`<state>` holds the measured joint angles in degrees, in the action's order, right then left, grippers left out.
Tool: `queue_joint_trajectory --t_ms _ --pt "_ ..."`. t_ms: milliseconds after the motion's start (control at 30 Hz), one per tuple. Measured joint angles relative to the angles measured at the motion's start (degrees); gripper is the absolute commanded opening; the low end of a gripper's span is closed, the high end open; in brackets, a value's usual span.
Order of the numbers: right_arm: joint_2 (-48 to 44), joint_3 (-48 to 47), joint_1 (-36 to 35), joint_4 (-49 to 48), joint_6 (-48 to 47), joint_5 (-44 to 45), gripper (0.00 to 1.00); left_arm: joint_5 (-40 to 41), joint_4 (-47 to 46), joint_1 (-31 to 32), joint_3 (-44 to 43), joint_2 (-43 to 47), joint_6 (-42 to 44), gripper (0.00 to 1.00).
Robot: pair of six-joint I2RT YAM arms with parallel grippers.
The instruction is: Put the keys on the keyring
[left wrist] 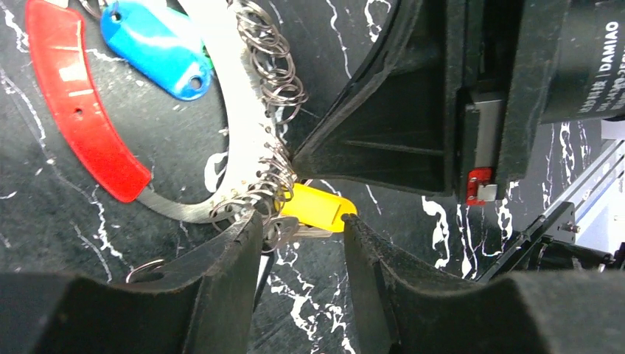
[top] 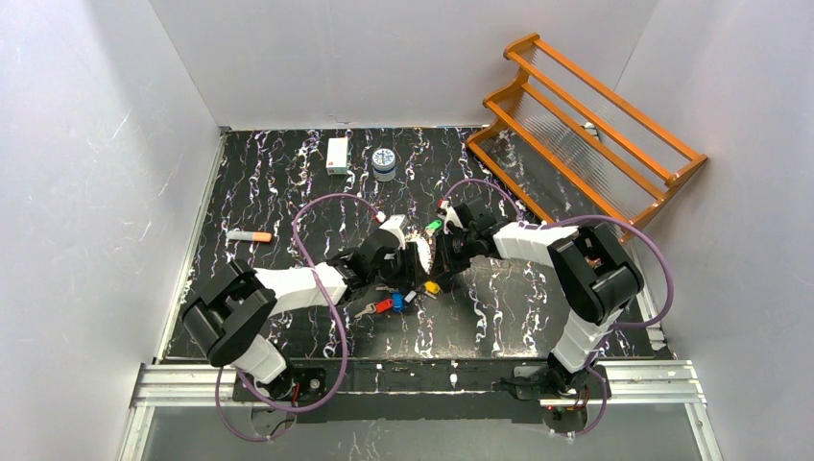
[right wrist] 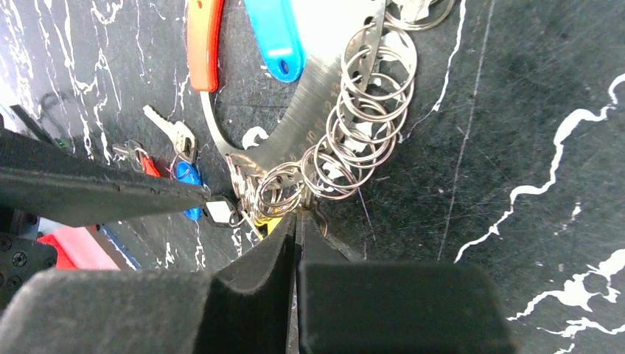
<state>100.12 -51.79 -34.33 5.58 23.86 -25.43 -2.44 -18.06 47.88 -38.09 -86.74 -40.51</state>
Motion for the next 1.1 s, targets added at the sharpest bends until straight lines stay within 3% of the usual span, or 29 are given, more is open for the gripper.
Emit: queue_joint_trajectory --t_ms 567,933,1100 --pt "0.66 -1.05 0.0 1.46 -0.07 0.7 0.06 -2.08 -0.52 1.36 -2.49 -5.53 0.48 0.25" --pt "0.76 -1.7 0.0 1.97 -0.57 2.27 0.05 1.18 4.02 1.6 4.74 3.63 0.44 0.24" --pt "0.57 -1.84 -0.13 2.29 -1.4 2.82 0.12 4.39 6.51 1.6 5.79 8.59 0.42 0.24"
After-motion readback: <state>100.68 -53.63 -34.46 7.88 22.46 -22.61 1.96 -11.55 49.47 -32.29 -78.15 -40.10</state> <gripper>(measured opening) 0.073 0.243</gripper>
